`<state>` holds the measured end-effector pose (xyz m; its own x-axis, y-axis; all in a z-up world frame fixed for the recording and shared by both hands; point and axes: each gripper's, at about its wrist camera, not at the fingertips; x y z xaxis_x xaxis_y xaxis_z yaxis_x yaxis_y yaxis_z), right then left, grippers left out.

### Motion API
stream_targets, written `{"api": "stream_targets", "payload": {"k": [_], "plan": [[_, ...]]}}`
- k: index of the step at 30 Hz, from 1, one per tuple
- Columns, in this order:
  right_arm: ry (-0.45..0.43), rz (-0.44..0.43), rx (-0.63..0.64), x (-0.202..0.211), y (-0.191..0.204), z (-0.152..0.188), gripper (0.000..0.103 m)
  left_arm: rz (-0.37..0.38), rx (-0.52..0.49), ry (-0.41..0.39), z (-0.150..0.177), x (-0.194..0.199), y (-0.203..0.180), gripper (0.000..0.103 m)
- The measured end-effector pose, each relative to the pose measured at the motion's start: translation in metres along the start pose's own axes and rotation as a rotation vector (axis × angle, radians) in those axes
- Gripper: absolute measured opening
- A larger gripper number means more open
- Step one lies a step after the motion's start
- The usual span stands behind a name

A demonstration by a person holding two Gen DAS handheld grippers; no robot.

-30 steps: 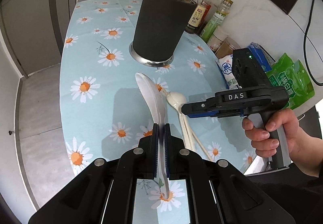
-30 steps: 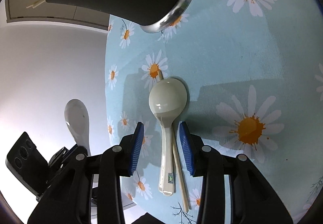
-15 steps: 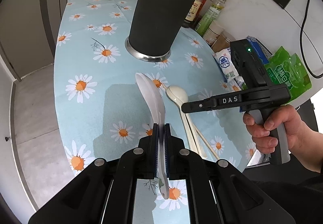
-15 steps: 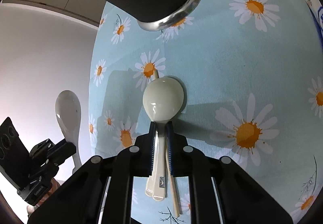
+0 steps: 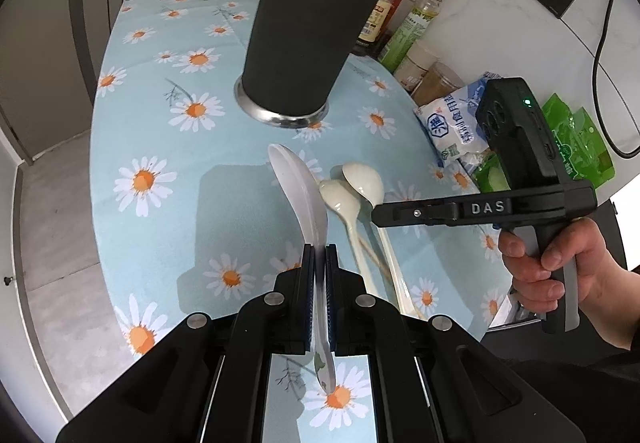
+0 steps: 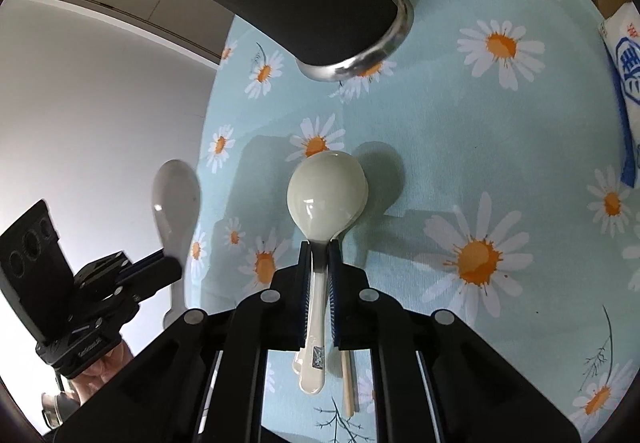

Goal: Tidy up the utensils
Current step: 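Close the right gripper on the cream spoon handle and lift it, then carry both spoons upright with both grippers over the black holder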

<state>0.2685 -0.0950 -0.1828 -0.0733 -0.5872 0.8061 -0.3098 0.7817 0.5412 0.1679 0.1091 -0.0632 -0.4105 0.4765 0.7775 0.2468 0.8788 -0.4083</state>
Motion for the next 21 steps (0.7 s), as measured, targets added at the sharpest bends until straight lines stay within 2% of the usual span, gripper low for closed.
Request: {"api": "stream_targets", "payload": {"k": [6,11,21], "plan": [[-0.074,-0.019,0.07,0.031,0.009,0.0,0.009,0.029,-0.003,-0.025,-0.011,-0.001,-0.008,0.004],[-0.171,-0.051,0.135,0.058,0.021,-0.005,0.009,0.059,-0.01,-0.067,-0.021,0.004,-0.017,0.004],[-0.363,-0.081,0.261,0.104,0.05,-0.023,0.009,0.094,-0.032,-0.233,-0.053,0.031,-0.035,0.004]]}}
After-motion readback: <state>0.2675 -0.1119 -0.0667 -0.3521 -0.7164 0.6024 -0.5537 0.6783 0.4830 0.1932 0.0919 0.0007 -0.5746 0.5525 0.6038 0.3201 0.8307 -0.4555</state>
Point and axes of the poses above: each gripper's, at about its wrist camera, not at the fingertips, and x roughly against the way its jaws point, y to its left, z to its underside, and after that the axes turned 4 degrees about z, right-handed
